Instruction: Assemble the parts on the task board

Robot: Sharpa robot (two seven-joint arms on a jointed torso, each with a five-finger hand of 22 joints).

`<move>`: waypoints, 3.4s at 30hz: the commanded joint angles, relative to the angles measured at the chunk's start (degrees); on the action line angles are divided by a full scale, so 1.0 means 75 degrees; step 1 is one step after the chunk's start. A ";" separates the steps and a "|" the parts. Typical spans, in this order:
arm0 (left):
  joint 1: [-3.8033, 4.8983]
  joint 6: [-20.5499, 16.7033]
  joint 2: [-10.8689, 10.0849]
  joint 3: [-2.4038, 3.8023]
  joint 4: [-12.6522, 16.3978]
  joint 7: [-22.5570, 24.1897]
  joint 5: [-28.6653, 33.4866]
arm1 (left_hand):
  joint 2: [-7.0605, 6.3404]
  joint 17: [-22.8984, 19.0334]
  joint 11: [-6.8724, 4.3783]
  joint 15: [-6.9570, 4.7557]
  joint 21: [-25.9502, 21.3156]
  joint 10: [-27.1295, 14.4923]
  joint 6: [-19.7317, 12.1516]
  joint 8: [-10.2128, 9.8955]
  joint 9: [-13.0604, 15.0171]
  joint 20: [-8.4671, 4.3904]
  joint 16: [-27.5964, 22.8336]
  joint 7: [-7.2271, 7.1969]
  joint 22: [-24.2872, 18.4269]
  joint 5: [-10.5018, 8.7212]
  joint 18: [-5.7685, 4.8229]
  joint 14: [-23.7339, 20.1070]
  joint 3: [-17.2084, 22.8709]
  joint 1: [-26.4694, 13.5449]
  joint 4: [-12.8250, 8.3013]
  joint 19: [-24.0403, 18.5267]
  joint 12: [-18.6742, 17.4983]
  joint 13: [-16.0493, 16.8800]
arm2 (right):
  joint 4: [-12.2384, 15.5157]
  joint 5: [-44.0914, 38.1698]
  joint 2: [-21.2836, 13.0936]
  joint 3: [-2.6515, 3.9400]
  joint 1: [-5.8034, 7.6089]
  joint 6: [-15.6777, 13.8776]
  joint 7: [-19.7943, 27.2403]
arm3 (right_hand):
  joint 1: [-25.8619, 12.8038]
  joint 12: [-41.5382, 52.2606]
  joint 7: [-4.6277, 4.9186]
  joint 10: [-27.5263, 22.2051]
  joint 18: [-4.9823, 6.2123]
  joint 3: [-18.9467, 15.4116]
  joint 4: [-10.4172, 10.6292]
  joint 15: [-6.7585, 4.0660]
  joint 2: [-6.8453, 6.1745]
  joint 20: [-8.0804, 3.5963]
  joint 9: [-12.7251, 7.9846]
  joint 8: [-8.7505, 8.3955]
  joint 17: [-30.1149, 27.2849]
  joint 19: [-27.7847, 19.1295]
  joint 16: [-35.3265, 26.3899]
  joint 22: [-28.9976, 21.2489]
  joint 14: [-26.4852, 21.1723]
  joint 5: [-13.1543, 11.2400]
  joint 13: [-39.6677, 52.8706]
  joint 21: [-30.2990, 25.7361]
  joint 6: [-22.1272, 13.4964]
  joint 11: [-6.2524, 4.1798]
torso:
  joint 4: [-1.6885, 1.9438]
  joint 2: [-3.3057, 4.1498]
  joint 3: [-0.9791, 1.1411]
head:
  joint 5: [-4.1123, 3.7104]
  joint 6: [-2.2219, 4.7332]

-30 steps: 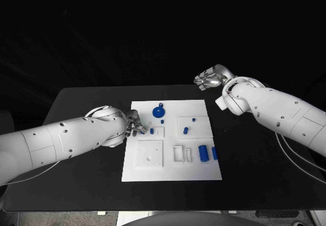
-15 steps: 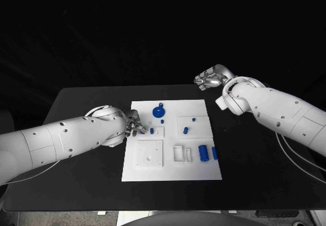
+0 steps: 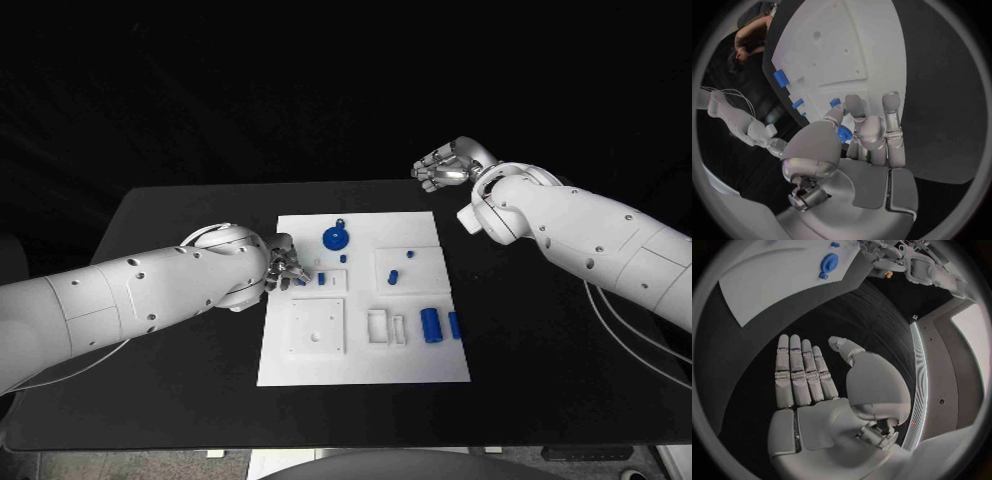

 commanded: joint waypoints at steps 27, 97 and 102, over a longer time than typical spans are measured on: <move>-0.0039 0.0279 0.0071 -0.0024 -0.0196 0.0100 0.0225 | -0.0376 -0.0064 -0.0022 -0.0032 -0.0103 0.0144 0.0544 -0.0093 -0.0228 -0.0111 -0.0060 -0.0664 0.0140 -0.0603 -0.0134 -0.0086 -0.0523 0.0208 0.0795 0.0008 0.0019 0.0004 | 0.0024 0.0008 -0.0031 0.0007 -0.0002 0.0041 0.0022 | -0.0047 -0.0039 0.0025 -0.0054 0.0069 0.0000 -0.0041 0.0017 -0.0026 0.0000 0.0001 0.0018 -0.0011 -0.0080 -0.0046 -0.0012 -0.0072 0.0076 -0.0011 -0.0025 -0.0039 0.0036 | 0.0005 -0.0001 -0.0010 | -0.0023 -0.0003; -0.0035 0.0080 -0.0026 -0.0013 -0.0415 -0.0043 -0.0058 | -0.1438 0.0065 -0.0021 -0.0057 -0.0018 0.0147 0.0685 0.0060 -0.0173 -0.0159 0.0074 -0.0663 0.0141 -0.2304 -0.0168 -0.0082 -0.1059 -0.0048 0.2280 0.0025 0.0127 0.0016 | 0.0001 0.0008 -0.0024 0.0007 -0.0007 0.0045 0.0018 | -0.0052 -0.0037 0.0031 -0.0071 0.0068 -0.0026 -0.0055 0.0027 -0.0033 0.0011 0.0001 0.0019 -0.0011 -0.0113 -0.0042 -0.0013 -0.0101 0.0091 -0.0011 -0.0026 -0.0055 0.0043 | 0.0002 0.0005 -0.0014 | -0.0067 -0.0039; -0.0036 0.0038 -0.0059 0.0015 -0.0373 -0.0009 -0.0044 | -0.1433 0.0062 -0.0020 -0.0059 -0.0023 0.0153 0.0687 0.0064 -0.0162 -0.0159 0.0066 -0.0664 0.0138 -0.2309 -0.0167 -0.0078 -0.1027 -0.0025 0.2296 0.0029 0.0116 0.0011 | -0.0004 0.0008 -0.0023 0.0007 -0.0012 0.0046 0.0019 | -0.0052 -0.0037 0.0031 -0.0071 0.0068 -0.0026 -0.0055 0.0027 -0.0033 0.0011 0.0001 0.0019 -0.0011 -0.0113 -0.0042 -0.0013 -0.0101 0.0091 -0.0011 -0.0026 -0.0055 0.0043 | 0.0007 -0.0002 -0.0018 | -0.0065 -0.0048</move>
